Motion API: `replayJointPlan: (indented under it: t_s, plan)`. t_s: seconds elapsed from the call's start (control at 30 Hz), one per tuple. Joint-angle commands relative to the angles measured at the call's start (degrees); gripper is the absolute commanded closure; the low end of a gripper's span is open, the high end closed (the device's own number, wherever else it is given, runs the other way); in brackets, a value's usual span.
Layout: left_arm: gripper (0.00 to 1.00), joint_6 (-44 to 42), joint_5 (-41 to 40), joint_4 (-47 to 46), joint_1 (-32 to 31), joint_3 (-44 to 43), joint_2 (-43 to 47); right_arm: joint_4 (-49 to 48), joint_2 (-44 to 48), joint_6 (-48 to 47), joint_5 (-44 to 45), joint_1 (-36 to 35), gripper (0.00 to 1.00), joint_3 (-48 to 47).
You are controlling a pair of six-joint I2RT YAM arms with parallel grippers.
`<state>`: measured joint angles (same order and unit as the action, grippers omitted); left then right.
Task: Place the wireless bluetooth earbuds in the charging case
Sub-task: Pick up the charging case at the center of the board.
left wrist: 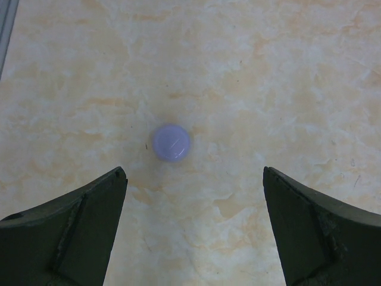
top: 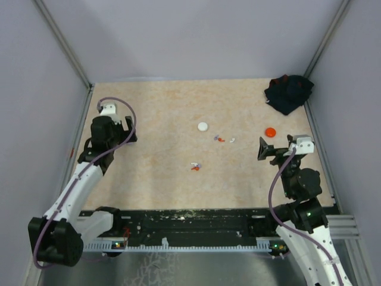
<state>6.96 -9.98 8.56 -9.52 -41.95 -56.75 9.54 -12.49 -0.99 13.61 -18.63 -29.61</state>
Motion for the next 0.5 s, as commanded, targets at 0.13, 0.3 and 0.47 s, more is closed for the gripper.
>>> replayJointPlan:
  t_s: [0.13, 0.3, 0.47]
  plan:
    - [0.00, 2.4, 2.3, 11.1, 2.4, -9.1, -16.3, -3.2, 1.9, -0.4, -1.4, -0.6, 0.02, 0.8]
    - [0.00, 5.5, -1.5, 19.1, 3.3, -16.7, -26.6, -3.7, 3.0, -0.3, -2.4, -0.6, 0.02, 1.3]
    - [0.00, 6.9, 0.0, 20.1, 3.5, -20.6, -34.2, -4.6, 4.7, 0.2, -3.6, -0.6, 0.02, 2.1]
